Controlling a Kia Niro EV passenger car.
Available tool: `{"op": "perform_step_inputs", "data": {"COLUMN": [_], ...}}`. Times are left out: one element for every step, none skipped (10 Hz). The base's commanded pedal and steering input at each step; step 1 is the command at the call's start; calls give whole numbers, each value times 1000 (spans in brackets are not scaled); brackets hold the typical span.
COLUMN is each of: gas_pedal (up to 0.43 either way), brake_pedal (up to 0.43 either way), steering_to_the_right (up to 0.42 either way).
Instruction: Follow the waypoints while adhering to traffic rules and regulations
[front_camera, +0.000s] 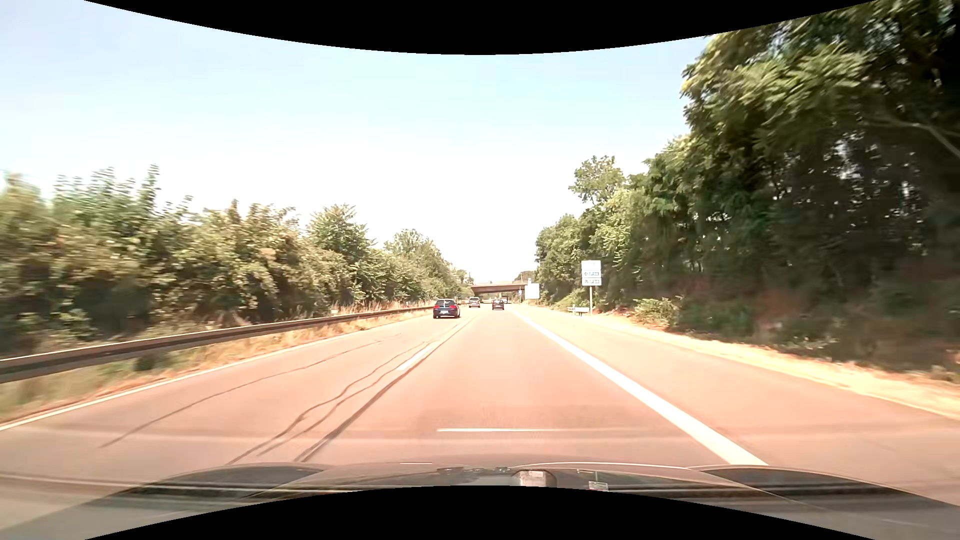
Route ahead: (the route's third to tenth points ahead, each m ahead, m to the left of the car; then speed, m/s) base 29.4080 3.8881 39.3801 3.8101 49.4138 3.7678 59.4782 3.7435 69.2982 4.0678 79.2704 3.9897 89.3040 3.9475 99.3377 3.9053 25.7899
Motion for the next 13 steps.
{"op": "perform_step_inputs", "data": {"gas_pedal": [138, 138, 138, 138, 138, 138, 138, 138, 138, 138, 138, 138, 138], "brake_pedal": [0, 0, 0, 0, 0, 0, 0, 0, 0, 0, 0, 0, 0], "steering_to_the_right": [-1, -1, -1, -1, -1, -1, -1, -1, -1, -1, -1, -1, -1]}}
